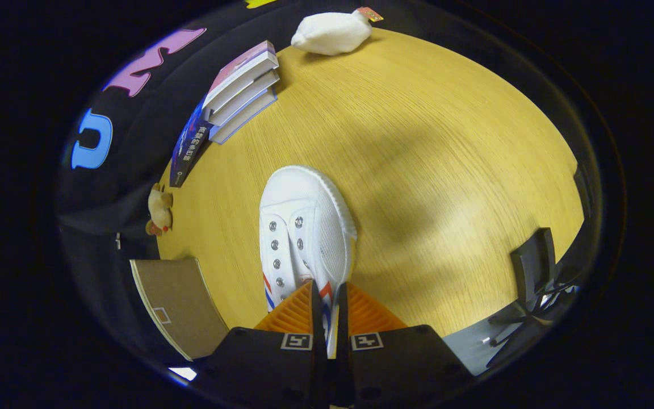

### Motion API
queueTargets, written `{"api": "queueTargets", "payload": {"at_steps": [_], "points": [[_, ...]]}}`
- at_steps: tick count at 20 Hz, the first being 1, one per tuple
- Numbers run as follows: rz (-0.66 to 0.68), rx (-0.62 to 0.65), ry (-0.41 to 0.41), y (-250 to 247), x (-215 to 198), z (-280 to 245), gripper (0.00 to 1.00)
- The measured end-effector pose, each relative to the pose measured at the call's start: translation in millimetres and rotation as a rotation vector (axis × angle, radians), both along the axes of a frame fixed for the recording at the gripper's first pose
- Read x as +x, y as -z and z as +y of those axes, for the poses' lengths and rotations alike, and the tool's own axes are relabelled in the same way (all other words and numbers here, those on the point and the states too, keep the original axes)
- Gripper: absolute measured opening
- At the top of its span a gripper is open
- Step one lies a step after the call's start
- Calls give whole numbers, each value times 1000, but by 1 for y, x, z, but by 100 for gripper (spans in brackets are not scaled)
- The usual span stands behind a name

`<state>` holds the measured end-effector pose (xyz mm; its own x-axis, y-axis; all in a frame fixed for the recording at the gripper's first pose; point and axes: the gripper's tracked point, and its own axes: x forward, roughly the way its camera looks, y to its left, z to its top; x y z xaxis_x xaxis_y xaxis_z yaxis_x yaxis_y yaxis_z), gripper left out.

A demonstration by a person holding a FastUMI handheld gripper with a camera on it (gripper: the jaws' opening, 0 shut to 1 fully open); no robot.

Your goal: Open the storage box then place both shoes into the box .Put the left shoe in first, then the right shoe, with the right side of both shoes facing outward in a uniform manner.

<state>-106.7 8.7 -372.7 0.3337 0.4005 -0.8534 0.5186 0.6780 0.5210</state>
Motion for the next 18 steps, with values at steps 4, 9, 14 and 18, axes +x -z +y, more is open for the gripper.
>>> {"api": "queueTargets", "payload": {"at_steps": [4,9,14,18], "points": [[-76,-9,-17,-59,15,16,10],[-190,59,-59,-144,47,80,10],[-293,134,-153,-214,66,162,10],[-301,168,-229,-239,67,226,10]]}}
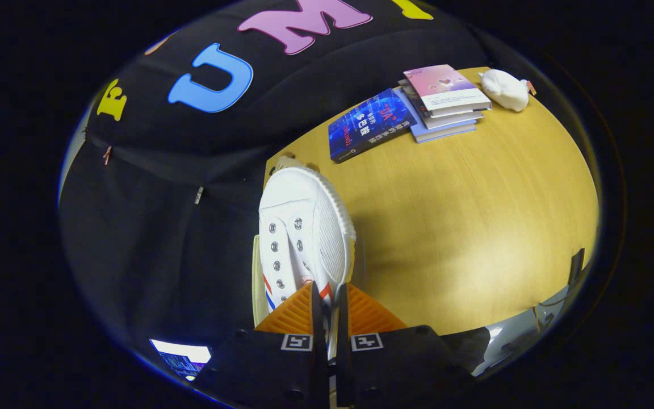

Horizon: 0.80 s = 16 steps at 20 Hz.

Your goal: Open the storage box then place both shoes into the box .Put the left shoe in first, then the right shoe, with the right side of both shoes facing outward in a uniform manner.

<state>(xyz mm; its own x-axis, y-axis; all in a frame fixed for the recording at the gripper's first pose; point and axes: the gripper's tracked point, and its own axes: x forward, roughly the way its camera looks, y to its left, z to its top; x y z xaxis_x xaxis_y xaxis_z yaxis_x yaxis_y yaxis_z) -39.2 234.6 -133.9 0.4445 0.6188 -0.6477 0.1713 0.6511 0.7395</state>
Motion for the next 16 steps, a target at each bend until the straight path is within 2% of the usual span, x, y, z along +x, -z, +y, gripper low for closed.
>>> {"api": "queueTargets", "payload": {"at_steps": [3,8,15,16], "points": [[24,23,-42,-4,-5,47,10],[109,-19,-82,18,-16,99,10],[179,-127,-96,52,-23,109,10],[174,-114,-99,52,-23,112,16]]}}
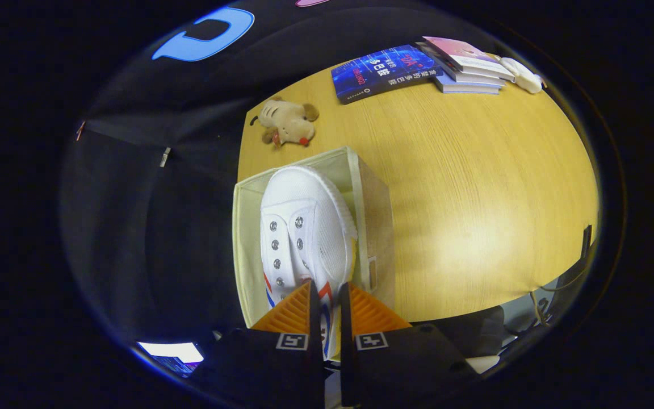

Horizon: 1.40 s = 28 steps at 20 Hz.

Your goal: Open the storage box then place both shoes into the box .Put the left shoe in first, then the right shoe, with the right side of both shoes facing outward in a uniform manner.

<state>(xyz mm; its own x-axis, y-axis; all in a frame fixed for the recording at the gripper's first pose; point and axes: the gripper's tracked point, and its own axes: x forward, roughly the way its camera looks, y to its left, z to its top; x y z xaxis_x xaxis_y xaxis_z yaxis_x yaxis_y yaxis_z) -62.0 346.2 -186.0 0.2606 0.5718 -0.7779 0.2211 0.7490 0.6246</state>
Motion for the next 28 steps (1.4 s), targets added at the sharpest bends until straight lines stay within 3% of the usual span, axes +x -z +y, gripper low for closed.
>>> {"api": "queueTargets", "payload": {"at_steps": [1,3,4,5,6,17,28], "points": [[-14,47,18,-6,2,7,24],[-32,87,46,-11,12,9,51],[-45,111,54,-18,13,8,83],[-55,115,58,-20,16,7,95],[-61,107,57,-18,15,4,99],[-215,100,89,-36,20,-22,99],[-578,-184,157,-67,72,-146,99]]}}
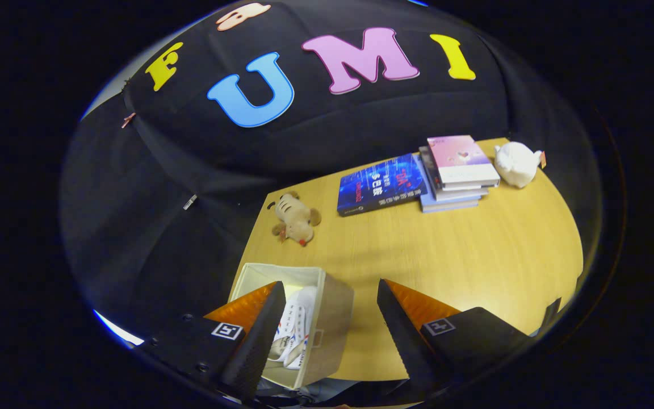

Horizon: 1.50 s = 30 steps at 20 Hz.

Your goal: Open the storage box then place both shoes into the box .Put the left shoe in first, then the right shoe, with the right side of both shoes facing outward in a uniform manner.

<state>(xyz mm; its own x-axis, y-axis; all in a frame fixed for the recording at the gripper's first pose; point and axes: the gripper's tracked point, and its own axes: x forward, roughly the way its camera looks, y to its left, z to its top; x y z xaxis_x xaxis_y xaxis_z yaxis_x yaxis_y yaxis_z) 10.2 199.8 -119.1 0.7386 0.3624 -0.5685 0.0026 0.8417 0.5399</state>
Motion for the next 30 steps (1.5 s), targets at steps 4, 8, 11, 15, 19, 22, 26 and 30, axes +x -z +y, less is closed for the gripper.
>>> {"api": "queueTargets", "payload": {"at_steps": [4,8,11,15,19,22,26,30], "points": [[-144,-141,50,-24,15,-64,99],[-323,-287,112,-65,18,-128,99],[-442,-373,155,-95,13,-166,99],[-552,-441,198,-113,11,-200,99],[-599,-455,200,-122,1,-218,98],[-627,-462,187,-123,-4,-231,98],[-638,-425,162,-118,-9,-244,98],[-653,-394,104,-105,-11,-252,98]]}}
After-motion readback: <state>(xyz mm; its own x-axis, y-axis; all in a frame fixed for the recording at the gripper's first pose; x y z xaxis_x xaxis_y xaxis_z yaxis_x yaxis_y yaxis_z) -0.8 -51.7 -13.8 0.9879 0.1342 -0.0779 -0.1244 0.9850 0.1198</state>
